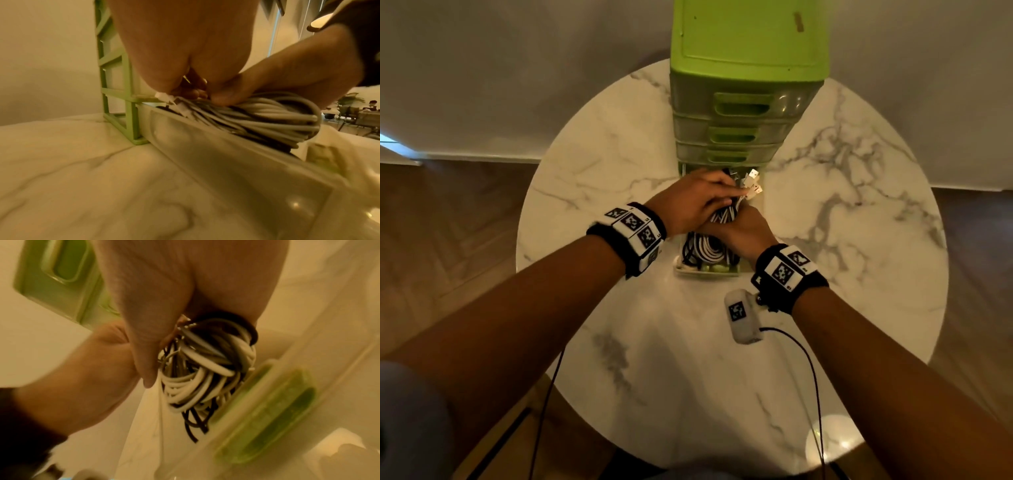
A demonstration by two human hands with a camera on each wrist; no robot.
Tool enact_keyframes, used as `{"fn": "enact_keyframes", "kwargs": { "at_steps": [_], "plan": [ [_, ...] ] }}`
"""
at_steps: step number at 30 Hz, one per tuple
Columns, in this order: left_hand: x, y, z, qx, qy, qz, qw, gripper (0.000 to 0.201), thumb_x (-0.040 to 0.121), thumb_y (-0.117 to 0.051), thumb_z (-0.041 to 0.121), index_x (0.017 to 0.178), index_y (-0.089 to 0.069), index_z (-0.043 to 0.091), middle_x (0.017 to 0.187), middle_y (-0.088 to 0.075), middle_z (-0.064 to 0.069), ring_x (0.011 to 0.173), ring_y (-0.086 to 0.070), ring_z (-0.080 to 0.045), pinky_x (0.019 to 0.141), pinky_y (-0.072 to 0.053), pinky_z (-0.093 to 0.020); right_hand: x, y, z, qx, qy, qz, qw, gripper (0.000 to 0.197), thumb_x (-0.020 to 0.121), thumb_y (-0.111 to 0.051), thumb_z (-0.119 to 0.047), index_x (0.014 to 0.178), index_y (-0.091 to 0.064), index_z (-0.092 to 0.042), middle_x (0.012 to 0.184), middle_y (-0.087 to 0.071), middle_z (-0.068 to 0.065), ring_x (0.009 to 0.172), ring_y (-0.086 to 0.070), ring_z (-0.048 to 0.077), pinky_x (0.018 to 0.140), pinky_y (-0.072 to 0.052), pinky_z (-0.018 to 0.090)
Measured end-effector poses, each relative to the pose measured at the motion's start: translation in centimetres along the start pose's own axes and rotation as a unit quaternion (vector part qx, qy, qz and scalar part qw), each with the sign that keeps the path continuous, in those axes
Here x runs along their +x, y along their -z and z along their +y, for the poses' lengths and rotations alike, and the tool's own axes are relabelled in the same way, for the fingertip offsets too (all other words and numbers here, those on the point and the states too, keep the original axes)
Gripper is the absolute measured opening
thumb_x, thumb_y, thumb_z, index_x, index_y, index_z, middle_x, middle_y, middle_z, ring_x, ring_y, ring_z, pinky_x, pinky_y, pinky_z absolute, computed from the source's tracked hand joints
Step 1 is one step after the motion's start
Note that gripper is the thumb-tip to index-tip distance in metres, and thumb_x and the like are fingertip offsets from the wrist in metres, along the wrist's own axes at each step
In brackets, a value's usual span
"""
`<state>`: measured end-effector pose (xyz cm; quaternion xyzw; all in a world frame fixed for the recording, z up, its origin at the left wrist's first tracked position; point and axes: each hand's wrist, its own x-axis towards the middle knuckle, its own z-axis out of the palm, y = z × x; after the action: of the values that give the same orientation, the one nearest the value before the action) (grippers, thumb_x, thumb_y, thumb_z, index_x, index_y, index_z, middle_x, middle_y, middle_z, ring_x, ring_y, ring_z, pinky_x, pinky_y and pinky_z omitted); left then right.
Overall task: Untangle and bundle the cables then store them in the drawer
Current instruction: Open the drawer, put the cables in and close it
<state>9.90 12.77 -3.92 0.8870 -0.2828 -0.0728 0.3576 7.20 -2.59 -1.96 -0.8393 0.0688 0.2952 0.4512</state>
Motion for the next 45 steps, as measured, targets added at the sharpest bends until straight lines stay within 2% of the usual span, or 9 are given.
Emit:
{"fn": "enact_keyframes", "kwargs": {
  "at_steps": [4, 10, 13, 17, 24, 30, 36, 41, 45],
  "plan": [
    [1.0, -0.9, -0.2, 0.056, -0.035, -0.008, 0.998, 0.037, 0.097, -0.056, 0.011, 0.132, -0.066, 0.012, 0.123, -0.068, -0.013, 0.108, -0.063, -0.034, 0.097, -0.049, -0.041, -2.2, 0.5, 0.9, -0.015, 0.054, 0.029, 0.998, 0.066, 0.079, -0.077, -0.040, 0.136, -0.049, -0.024, 0.126, -0.062, -0.007, 0.112, -0.059, 0.010, 0.084, -0.046, 0.018],
    [1.8, -1.2, 0.1, 0.031, -0.035, -0.013, 0.999, 0.030, 0.102, -0.054, 0.014, 0.128, -0.065, 0.004, 0.115, -0.071, -0.013, 0.101, -0.064, -0.030, 0.093, -0.048, -0.037, -2.7, 0.1, 1.4, -0.043, 0.144, 0.062, 0.987, 0.072, 0.095, -0.054, -0.013, 0.156, -0.016, -0.009, 0.154, -0.039, 0.012, 0.138, -0.042, 0.023, 0.114, -0.034, 0.029],
    [0.4, -0.4, -0.6, -0.039, 0.024, 0.002, 0.999, 0.042, 0.103, -0.054, 0.013, 0.144, -0.054, 0.014, 0.134, -0.065, -0.010, 0.123, -0.060, -0.022, 0.107, -0.045, -0.036, -2.2, -0.1, 1.4, -0.088, 0.113, 0.011, 0.990, 0.074, 0.100, -0.040, -0.014, 0.158, 0.005, -0.010, 0.161, -0.025, 0.017, 0.143, -0.037, 0.031, 0.116, -0.033, 0.036],
    [-2.1, 0.3, -0.8, 0.014, 0.027, 0.034, 0.999, 0.044, 0.105, -0.050, 0.023, 0.149, -0.049, 0.020, 0.152, -0.051, -0.003, 0.137, -0.048, -0.018, 0.117, -0.035, -0.033, -1.1, 0.6, 1.8, -0.143, 0.094, -0.006, 0.985, 0.065, 0.101, -0.033, -0.012, 0.158, -0.002, -0.011, 0.156, -0.032, 0.026, 0.130, -0.050, 0.042, 0.109, -0.041, 0.041],
    [-2.1, -1.0, -1.8, 0.241, -0.017, -0.062, 0.968, 0.053, 0.107, -0.027, 0.040, 0.155, -0.037, 0.023, 0.163, -0.034, -0.001, 0.148, -0.031, -0.027, 0.119, -0.026, -0.050, -0.8, 0.6, 1.4, -0.194, 0.116, -0.001, 0.974, 0.061, 0.102, -0.036, -0.013, 0.157, -0.011, -0.004, 0.159, -0.025, 0.026, 0.135, -0.044, 0.042, 0.110, -0.038, 0.042],
    [-1.3, -0.7, -2.1, 0.237, 0.000, -0.109, 0.965, 0.061, 0.103, -0.018, 0.045, 0.159, -0.026, 0.024, 0.166, -0.024, -0.001, 0.154, -0.019, -0.023, 0.122, -0.018, -0.047, -2.4, 0.3, 2.5, -0.190, 0.172, 0.006, 0.967, 0.089, 0.100, -0.042, -0.053, 0.157, 0.009, -0.008, 0.164, 0.018, 0.014, 0.153, 0.009, 0.024, 0.122, -0.006, 0.032],
    [-2.0, 0.7, -3.4, 0.159, -0.029, -0.137, 0.977, 0.066, 0.100, -0.023, 0.038, 0.158, -0.024, 0.007, 0.166, -0.020, -0.012, 0.155, -0.016, -0.024, 0.126, -0.013, -0.042, 1.2, 0.9, 0.8, -0.166, 0.088, -0.057, 0.980, 0.121, 0.071, -0.038, -0.094, 0.158, 0.008, -0.024, 0.166, 0.015, 0.008, 0.151, 0.018, 0.021, 0.125, -0.004, 0.043],
    [-1.8, 1.0, -4.1, 0.109, -0.031, -0.131, 0.985, 0.058, 0.105, -0.029, 0.027, 0.158, -0.024, 0.007, 0.166, -0.019, -0.012, 0.155, -0.013, -0.022, 0.127, -0.007, -0.039, 2.0, 1.4, 0.0, -0.240, 0.166, -0.089, 0.952, 0.105, 0.081, -0.034, -0.087, 0.158, 0.005, -0.027, 0.167, 0.007, 0.009, 0.150, 0.019, 0.034, 0.124, 0.001, 0.050],
    [-2.4, 0.7, -4.2, 0.012, -0.003, 0.019, 1.000, 0.042, 0.104, -0.049, 0.008, 0.146, -0.051, 0.008, 0.153, -0.048, -0.009, 0.143, -0.043, -0.023, 0.122, -0.030, -0.038, 1.6, 1.6, 1.2, -0.286, 0.162, -0.091, 0.940, 0.102, 0.093, -0.049, -0.064, 0.157, 0.010, -0.012, 0.163, 0.017, 0.018, 0.151, 0.018, 0.034, 0.125, -0.003, 0.044]
  ]
}}
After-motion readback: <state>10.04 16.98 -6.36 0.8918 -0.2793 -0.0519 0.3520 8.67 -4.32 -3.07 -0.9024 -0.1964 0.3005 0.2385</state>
